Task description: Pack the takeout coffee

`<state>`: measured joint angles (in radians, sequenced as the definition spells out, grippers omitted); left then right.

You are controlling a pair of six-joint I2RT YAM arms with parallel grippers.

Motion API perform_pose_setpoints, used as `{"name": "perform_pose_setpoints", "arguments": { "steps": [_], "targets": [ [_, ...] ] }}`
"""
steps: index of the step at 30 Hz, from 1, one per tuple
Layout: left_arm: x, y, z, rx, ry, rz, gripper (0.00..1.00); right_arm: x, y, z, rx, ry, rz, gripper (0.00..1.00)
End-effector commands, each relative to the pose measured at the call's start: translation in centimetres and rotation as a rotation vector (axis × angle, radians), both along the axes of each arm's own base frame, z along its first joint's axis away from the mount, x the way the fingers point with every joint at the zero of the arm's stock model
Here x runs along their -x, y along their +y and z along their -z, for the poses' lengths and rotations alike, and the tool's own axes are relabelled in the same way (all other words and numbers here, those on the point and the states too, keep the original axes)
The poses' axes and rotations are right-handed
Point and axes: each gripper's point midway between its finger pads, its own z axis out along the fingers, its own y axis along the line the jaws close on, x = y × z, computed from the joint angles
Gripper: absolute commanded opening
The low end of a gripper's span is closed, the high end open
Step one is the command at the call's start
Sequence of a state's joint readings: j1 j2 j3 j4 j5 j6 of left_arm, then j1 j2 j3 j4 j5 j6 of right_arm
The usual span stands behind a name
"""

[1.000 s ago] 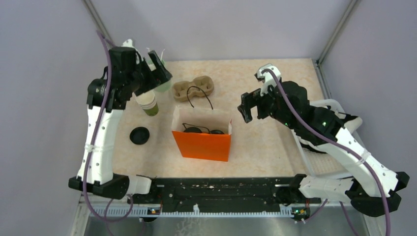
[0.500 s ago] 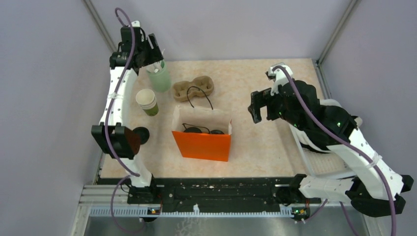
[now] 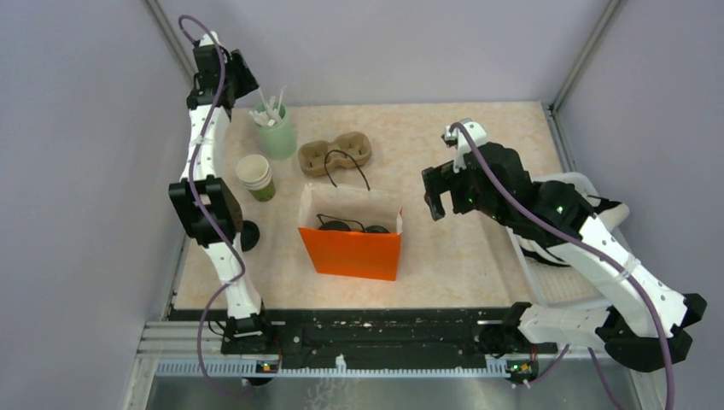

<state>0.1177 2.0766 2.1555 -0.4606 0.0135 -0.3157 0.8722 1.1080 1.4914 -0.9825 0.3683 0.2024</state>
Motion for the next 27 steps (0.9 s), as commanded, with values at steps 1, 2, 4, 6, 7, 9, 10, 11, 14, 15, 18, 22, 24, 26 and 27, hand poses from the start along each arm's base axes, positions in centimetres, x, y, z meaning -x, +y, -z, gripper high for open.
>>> {"name": "perform_pose_setpoints", "arguments": {
  "steps": [1, 2, 4, 6, 7, 9, 10, 11, 14, 15, 18, 22, 24, 26, 27],
  "targets": [
    [-3.6, -1.7, -2.0, 0.059, -0.160, 0.109, 0.67, -0.6, 0.0, -0.7, -0.008, -0.033, 0.009, 0.99],
    [-4.0, -2.1, -2.0, 0.071, -0.174, 0.127, 0.67, -0.7, 0.0, -0.6, 0.004, -0.033, 0.009, 0.99],
    [-4.5, -2.5, -1.9, 0.078, -0.199, 0.150, 0.69, -0.9, -0.2, -0.5, 0.033, -0.029, 0.009, 0.99],
    [-4.9, -2.1, -1.6, 0.079, -0.204, 0.128, 0.68, -1.2, 0.0, -0.4, 0.058, -0.028, 0.005, 0.99],
    [-5.0, -1.7, -1.2, 0.077, -0.195, 0.106, 0.65, -1.3, 0.1, -0.4, 0.066, -0.030, 0.003, 0.99],
    [-5.2, -1.2, -0.4, 0.080, -0.182, 0.075, 0.57, -1.6, 0.3, -0.4, 0.074, -0.032, -0.003, 0.99],
    [-5.3, -1.1, 0.0, 0.081, -0.177, 0.070, 0.53, -1.7, 0.5, -0.4, 0.075, -0.033, -0.004, 0.99],
    [-5.5, -1.0, 0.4, 0.084, -0.172, 0.065, 0.50, -1.8, 0.6, -0.4, 0.075, -0.034, -0.005, 0.99],
    [-5.8, -0.9, 0.9, 0.086, -0.169, 0.056, 0.47, -2.1, 1.0, -0.5, 0.070, -0.036, -0.012, 0.99],
    [-5.9, -0.9, 1.1, 0.085, -0.169, 0.057, 0.47, -2.1, 1.0, -0.5, 0.068, -0.036, -0.012, 0.99],
    [-6.2, -0.8, 1.7, 0.078, -0.164, 0.058, 0.48, -2.2, 1.1, -0.4, 0.065, -0.033, -0.008, 0.99],
    [-6.4, -0.8, 2.2, 0.066, -0.159, 0.063, 0.44, -2.3, 1.2, -0.5, 0.062, -0.032, -0.007, 0.99],
    [-6.4, -0.7, 2.1, 0.054, -0.162, 0.065, 0.39, -2.4, 1.3, -0.6, 0.060, -0.034, -0.007, 0.99],
    [-6.4, -0.6, 1.9, 0.043, -0.167, 0.060, 0.33, -2.4, 1.3, -0.8, 0.058, -0.036, -0.008, 0.99],
    [-6.4, -0.5, 1.6, 0.034, -0.172, 0.056, 0.26, -2.4, 1.4, -0.9, 0.056, -0.037, -0.009, 0.99]
  ]
}}
